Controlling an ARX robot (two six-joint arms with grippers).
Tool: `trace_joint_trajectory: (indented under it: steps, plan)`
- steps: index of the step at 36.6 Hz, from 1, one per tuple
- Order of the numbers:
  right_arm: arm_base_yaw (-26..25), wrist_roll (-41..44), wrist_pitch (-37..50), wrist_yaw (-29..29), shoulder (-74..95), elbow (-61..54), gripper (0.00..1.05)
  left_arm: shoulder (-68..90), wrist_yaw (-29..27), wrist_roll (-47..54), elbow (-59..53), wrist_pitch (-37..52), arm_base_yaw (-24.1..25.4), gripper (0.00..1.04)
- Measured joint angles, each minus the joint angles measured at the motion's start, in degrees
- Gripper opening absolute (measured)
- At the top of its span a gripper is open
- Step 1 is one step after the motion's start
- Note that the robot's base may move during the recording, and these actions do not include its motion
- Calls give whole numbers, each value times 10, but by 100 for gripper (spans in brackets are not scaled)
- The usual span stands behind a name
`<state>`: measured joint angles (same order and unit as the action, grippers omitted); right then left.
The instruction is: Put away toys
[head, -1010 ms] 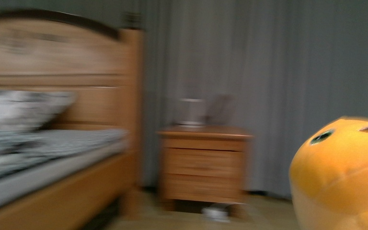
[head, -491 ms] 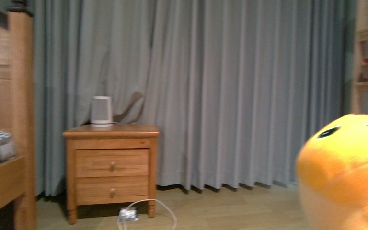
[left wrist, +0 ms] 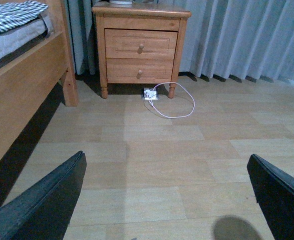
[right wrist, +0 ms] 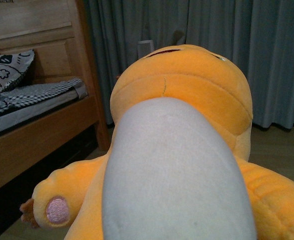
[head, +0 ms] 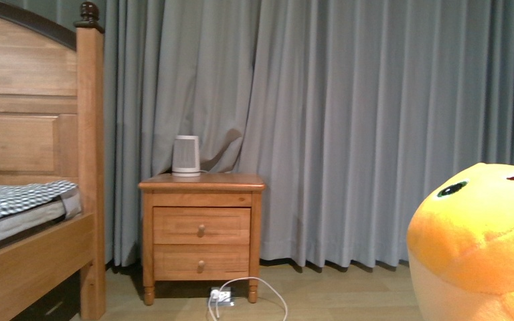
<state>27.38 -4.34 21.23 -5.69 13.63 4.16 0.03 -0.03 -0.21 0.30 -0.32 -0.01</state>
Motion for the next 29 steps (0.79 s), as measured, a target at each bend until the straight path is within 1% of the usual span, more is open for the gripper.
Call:
trace_joint_trajectory:
  steps: [29]
  plan:
    - [0, 0, 0, 0, -1, 0, 10, 0, 0, 0, 0, 0, 0, 99]
